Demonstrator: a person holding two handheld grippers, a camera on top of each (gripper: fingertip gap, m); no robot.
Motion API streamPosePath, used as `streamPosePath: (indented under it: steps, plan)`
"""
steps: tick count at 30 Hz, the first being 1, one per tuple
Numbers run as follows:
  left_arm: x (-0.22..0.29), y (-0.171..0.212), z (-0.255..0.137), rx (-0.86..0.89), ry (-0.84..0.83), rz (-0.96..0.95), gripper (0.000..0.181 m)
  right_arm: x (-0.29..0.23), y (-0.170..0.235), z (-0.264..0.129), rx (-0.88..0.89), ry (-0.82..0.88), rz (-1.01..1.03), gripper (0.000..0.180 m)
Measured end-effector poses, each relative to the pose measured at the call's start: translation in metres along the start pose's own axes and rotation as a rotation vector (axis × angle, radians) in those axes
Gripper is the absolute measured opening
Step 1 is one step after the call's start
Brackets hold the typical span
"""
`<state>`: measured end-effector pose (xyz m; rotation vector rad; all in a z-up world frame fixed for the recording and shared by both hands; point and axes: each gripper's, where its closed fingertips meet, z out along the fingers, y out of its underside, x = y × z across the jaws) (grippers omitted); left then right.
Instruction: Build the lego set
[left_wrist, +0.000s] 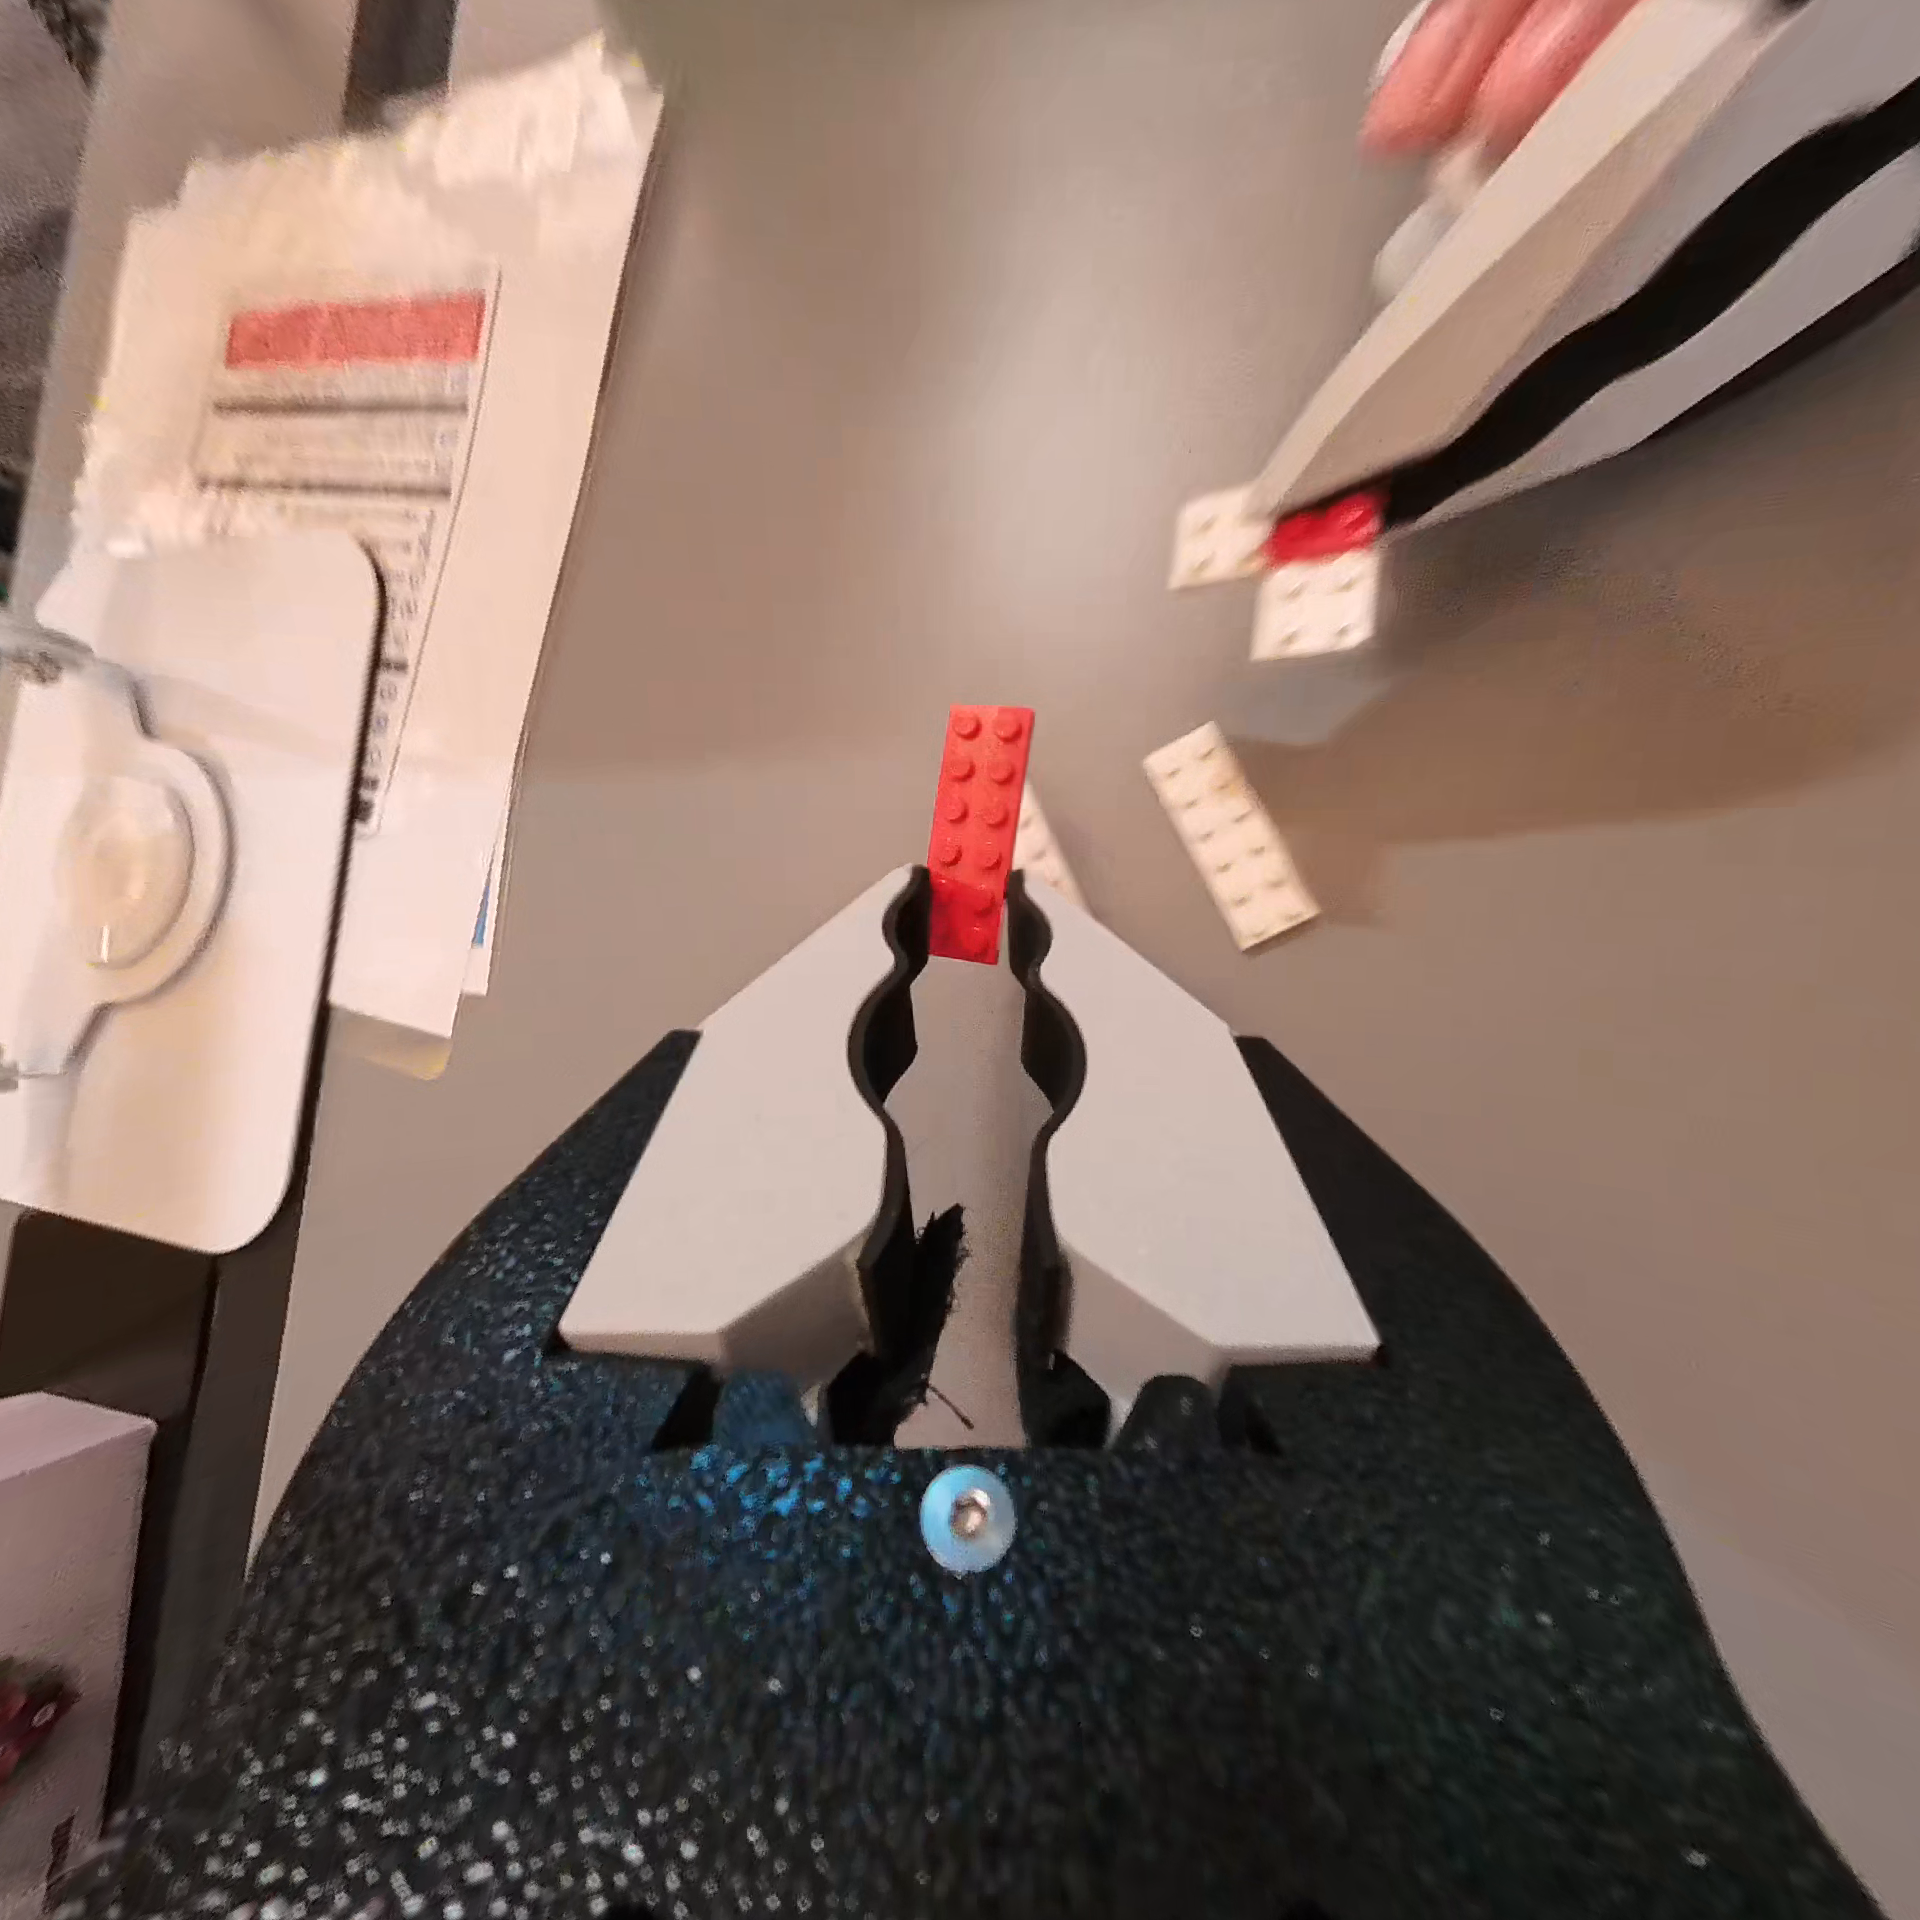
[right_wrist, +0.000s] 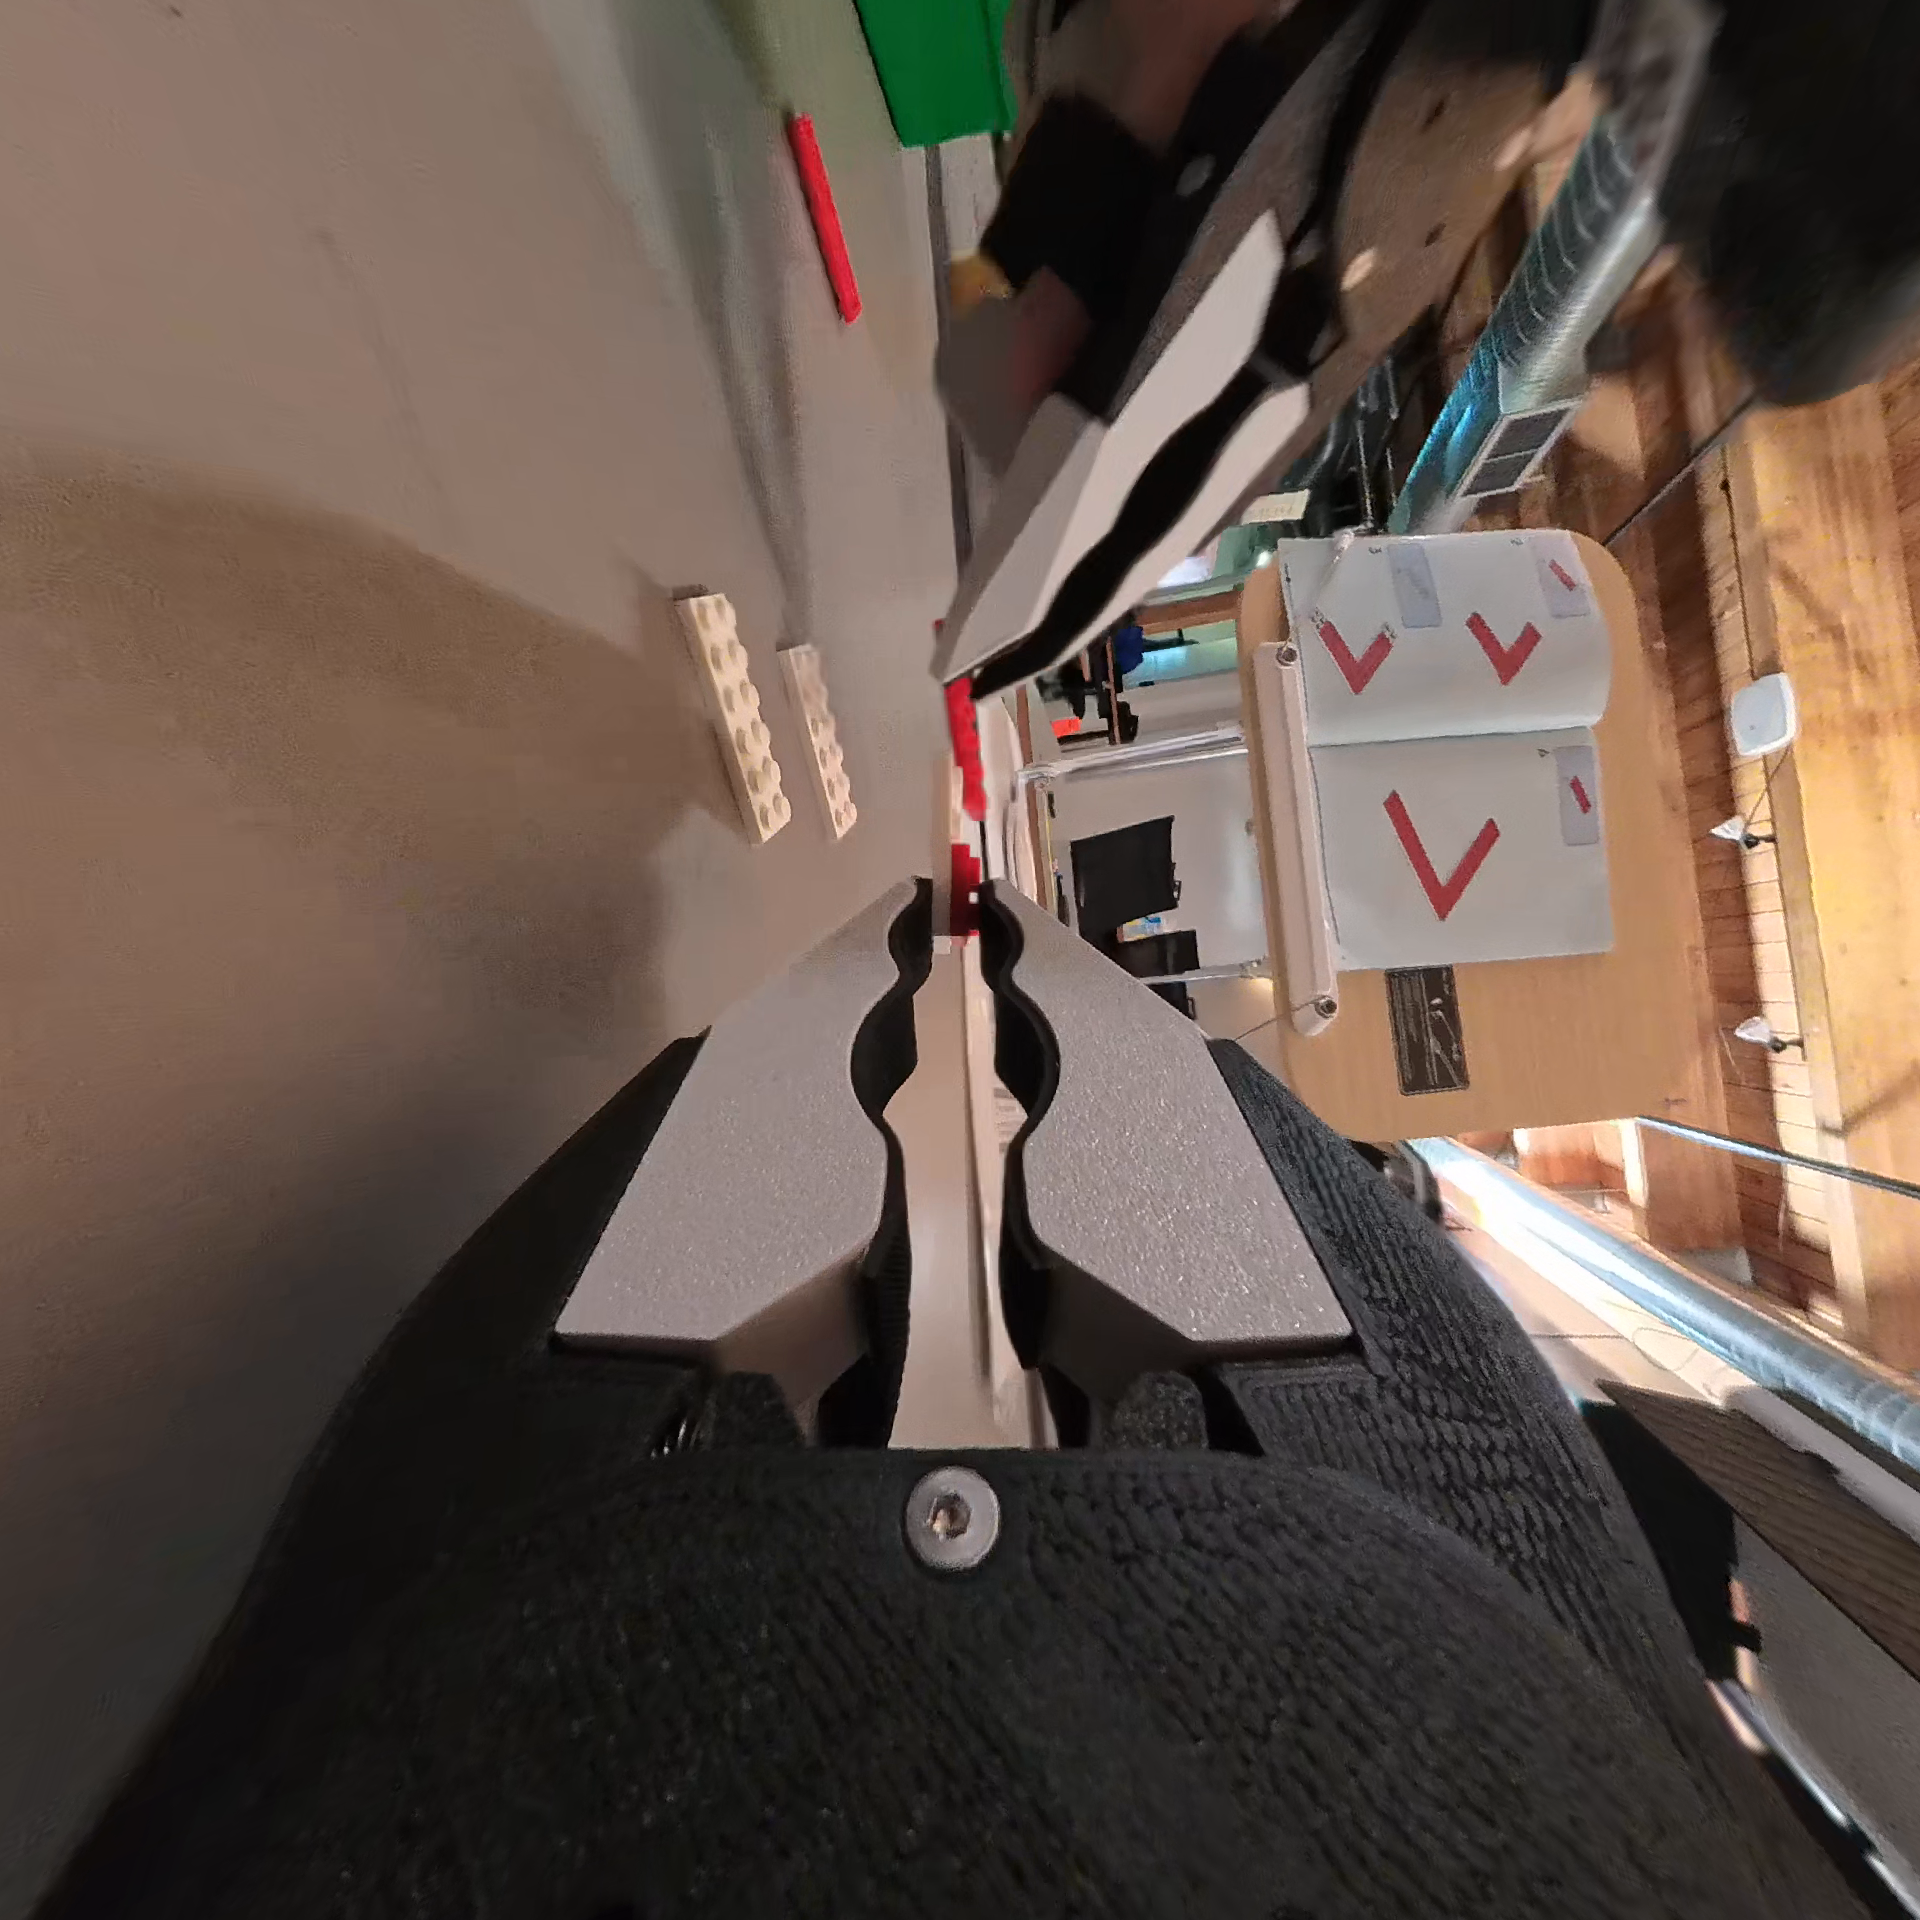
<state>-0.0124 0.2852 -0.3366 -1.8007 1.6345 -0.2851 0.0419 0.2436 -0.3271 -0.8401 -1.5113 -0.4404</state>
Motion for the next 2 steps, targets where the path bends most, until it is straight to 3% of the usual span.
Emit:
streamPosePath:
  steps: [2]
  plan:
    - [0.0134,-0.0133,-0.0091,0.004,0.004,0.029,0.013,0.0005,0.0005,0.0007,-0.017,0.011,-0.027,0.006]
